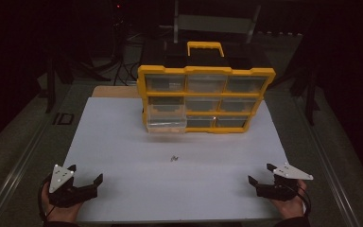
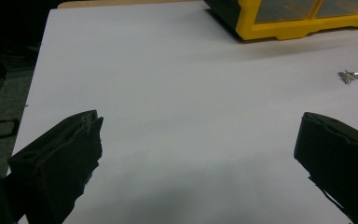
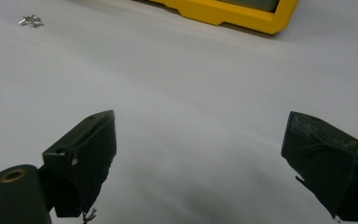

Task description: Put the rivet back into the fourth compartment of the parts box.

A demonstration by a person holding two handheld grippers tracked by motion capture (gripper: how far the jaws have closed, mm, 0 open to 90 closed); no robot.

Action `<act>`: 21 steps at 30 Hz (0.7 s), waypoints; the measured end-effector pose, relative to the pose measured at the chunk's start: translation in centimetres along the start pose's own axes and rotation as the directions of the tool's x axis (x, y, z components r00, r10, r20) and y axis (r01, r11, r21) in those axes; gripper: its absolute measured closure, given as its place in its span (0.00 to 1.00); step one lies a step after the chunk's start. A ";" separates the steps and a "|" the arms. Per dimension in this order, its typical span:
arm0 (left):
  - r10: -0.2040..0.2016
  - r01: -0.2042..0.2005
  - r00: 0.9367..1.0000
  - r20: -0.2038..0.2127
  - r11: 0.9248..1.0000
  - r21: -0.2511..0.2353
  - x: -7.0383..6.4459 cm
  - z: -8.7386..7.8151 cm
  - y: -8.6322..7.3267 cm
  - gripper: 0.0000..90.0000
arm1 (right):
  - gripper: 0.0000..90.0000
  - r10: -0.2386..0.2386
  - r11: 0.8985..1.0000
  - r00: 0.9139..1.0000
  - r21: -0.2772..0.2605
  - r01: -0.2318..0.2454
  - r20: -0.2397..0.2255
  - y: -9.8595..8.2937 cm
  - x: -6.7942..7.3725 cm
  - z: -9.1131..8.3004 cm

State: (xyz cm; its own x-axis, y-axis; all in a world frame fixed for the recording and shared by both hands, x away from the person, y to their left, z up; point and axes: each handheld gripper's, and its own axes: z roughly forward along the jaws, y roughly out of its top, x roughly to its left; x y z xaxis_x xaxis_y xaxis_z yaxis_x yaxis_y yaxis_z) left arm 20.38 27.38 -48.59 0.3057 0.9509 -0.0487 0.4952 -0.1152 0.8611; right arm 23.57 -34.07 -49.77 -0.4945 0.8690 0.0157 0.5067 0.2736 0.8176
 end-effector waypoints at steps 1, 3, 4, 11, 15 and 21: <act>0.006 -0.006 1.000 0.004 1.000 0.001 -0.1 0.0 0.0 0.02 | 0.11 0.002 1.000 1.000 0.004 -0.002 -0.003 0.0 0.0 0.0; 0.016 -0.016 1.000 0.002 1.000 0.001 -0.3 0.0 0.0 0.02 | 0.11 -0.002 1.000 1.000 0.007 0.002 -0.004 0.0 0.0 0.1; 0.020 -0.020 1.000 0.000 1.000 0.002 -0.3 0.0 0.0 0.02 | 0.11 -0.003 1.000 1.000 0.008 0.004 -0.004 0.0 0.0 0.1; 0.023 -0.023 1.000 0.010 1.000 0.011 -0.4 0.1 0.0 0.02 | 0.11 -0.009 1.000 1.000 0.029 0.010 -0.006 0.1 0.1 0.4; 0.025 -0.025 1.000 0.004 1.000 0.011 -0.6 0.1 0.0 0.02 | 0.11 -0.006 1.000 1.000 0.026 0.006 -0.012 0.2 0.2 0.4; 0.024 -0.024 1.000 -0.002 1.000 0.015 -0.5 0.1 0.0 0.02 | 0.11 0.009 1.000 0.998 0.009 -0.008 -0.059 1.2 0.3 0.3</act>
State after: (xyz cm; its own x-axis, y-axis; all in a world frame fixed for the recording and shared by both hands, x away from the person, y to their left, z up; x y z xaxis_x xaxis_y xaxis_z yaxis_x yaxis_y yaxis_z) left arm 20.28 26.84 -48.64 0.3161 0.9483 -0.0275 0.4999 -0.1418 0.8544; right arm 24.25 -33.39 -48.97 -0.5310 0.8455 0.0566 0.5166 0.2701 0.8125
